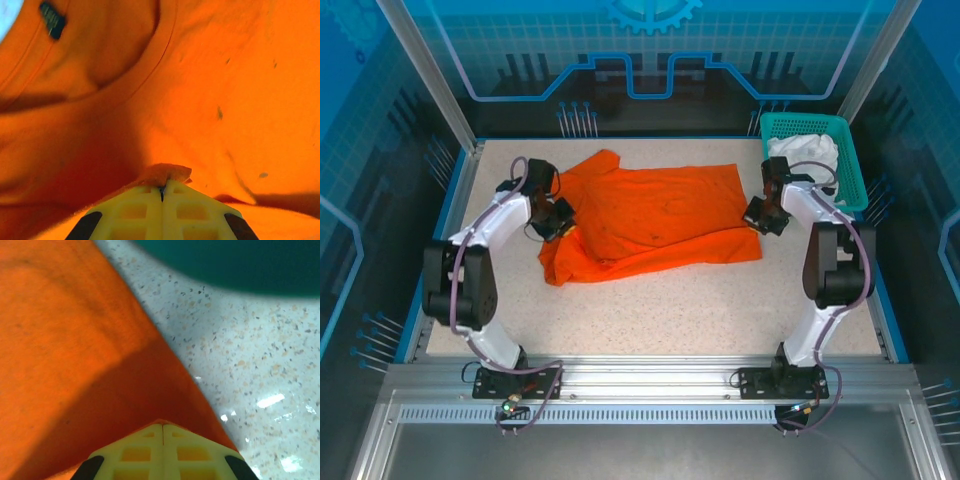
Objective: Fold and stack the t-shirts
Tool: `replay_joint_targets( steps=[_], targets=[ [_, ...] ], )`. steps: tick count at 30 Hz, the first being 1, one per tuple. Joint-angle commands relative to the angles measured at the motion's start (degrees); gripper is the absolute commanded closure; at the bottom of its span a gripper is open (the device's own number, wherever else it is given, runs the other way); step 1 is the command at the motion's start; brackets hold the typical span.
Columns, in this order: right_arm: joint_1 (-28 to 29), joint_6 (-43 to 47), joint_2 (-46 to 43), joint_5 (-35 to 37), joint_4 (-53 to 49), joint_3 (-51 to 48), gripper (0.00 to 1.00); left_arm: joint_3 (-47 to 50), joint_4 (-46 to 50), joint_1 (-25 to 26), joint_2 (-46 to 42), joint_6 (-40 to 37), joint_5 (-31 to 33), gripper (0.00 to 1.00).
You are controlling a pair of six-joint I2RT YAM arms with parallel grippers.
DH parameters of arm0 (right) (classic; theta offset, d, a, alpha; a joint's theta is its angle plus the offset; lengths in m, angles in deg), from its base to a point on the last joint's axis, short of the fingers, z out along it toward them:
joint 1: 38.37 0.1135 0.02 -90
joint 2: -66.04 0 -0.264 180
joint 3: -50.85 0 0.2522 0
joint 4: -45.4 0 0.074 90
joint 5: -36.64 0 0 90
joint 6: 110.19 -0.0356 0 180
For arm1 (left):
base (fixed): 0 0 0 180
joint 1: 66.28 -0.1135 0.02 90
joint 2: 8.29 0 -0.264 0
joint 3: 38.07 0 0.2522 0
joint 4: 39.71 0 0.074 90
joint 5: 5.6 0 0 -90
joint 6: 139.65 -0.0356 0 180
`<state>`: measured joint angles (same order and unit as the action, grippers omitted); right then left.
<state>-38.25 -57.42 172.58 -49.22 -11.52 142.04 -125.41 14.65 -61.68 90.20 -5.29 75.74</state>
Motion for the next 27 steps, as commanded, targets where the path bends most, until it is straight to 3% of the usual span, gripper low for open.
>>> replay_joint_targets(
  steps=[1, 6, 9, 10, 11, 14, 15, 20, 27],
  targets=[
    [-1.3, -0.2, 3.0, 1.1, -2.8, 3.0, 1.00, -6.3, 4.1, -2.0, 4.0, -4.3, -0.3, 1.00],
    [-2.3, -0.3, 6.6, 1.6, -3.6, 4.7, 1.00, -13.4, 6.9, -2.5, 9.8, -5.2, 0.6, 0.90],
    [-2.7, -0.4, 7.5, 1.1, -3.4, 5.0, 1.00, -17.2, 8.8, -2.9, 12.5, -5.5, 0.8, 0.75],
    [-2.8, -0.4, 7.6, 0.7, -3.5, 5.1, 1.00, -18.0, 9.2, -3.0, 12.7, -5.6, 0.8, 0.66],
    [-3.0, -0.4, 7.5, 0.3, -3.5, 5.1, 0.94, -18.5, 9.6, -3.2, 12.5, -5.7, 1.1, 0.57],
    [-3.6, -0.5, 5.9, -0.8, -2.6, 4.2, 0.63, -17.1, 9.8, -3.4, 8.8, -6.0, 4.4, 0.37],
    [-3.8, -0.6, 5.0, -1.4, -2.5, 3.9, 0.58, -15.7, 9.5, -3.4, 6.5, -5.5, 5.7, 0.32],
    [-4.4, 0.7, -0.1, -3.5, -1.2, 1.6, 0.43, 1.6, 3.2, -3.8, -9.6, -0.5, 8.4, 0.24],
    [-4.2, 0.6, -10.1, -14.3, 9.5, -14.6, 0.43, 22.3, -2.6, -5.0, -25.9, 2.5, 1.5, 0.25]
  ],
)
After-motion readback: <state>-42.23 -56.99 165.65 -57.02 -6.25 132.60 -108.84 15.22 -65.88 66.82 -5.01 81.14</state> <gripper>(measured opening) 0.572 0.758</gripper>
